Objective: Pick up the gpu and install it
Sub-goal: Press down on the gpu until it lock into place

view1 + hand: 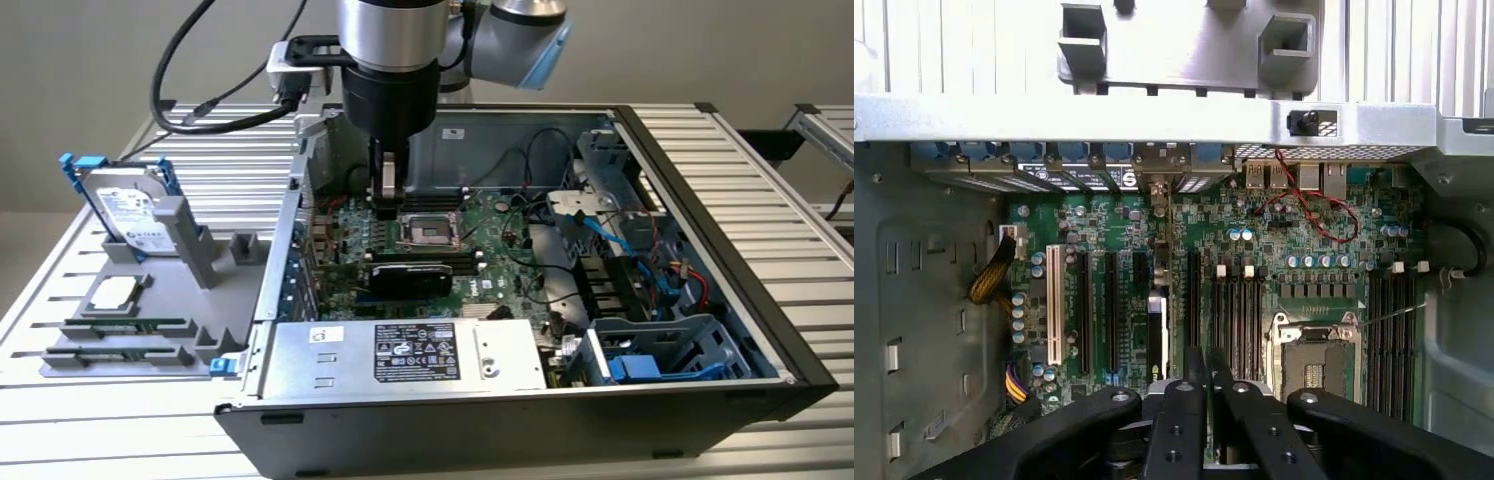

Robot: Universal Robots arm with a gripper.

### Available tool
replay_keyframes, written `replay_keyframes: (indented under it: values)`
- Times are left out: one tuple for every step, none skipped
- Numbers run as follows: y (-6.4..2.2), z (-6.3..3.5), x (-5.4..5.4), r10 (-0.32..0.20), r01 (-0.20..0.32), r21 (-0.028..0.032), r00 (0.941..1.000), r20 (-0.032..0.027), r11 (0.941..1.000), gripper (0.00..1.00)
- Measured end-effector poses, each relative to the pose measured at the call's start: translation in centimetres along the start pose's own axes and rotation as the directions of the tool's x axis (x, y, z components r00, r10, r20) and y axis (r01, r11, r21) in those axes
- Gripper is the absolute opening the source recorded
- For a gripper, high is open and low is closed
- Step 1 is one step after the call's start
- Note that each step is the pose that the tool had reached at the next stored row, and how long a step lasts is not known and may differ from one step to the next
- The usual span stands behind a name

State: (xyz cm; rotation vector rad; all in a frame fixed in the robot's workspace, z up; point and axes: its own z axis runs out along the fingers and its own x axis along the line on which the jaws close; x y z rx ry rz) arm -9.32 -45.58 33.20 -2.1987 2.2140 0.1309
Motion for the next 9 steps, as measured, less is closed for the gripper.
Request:
replay_keyframes:
  values:
    - [0.0,0.0,0.0,0.0,0.0,0.0,1.0,0.0,1.0,0.14]
    - [0.0,0.0,0.0,0.0,0.0,0.0,1.0,0.0,1.0,0.11]
    - [0.0,0.0,0.0,0.0,0.0,0.0,1.0,0.0,1.0,0.11]
    - [0.0,0.0,0.0,0.0,0.0,0.0,1.0,0.0,1.0,0.11]
    - [0.0,0.0,0.0,0.0,0.0,0.0,1.0,0.0001,1.0,0.11]
    - [0.0,0.0,0.0,0.0,0.0,0.0,1.0,0.0,1.0,0.11]
    - [0.0,0.0,0.0,0.0,0.0,0.0,1.0,0.0,1.0,0.11]
    - [0.0,0.0,0.0,0.0,0.0,0.0,1.0,0.0,1.0,0.11]
    - [0.0,0.0,0.0,0.0,0.0,0.0,1.0,0.0001,1.0,0.11]
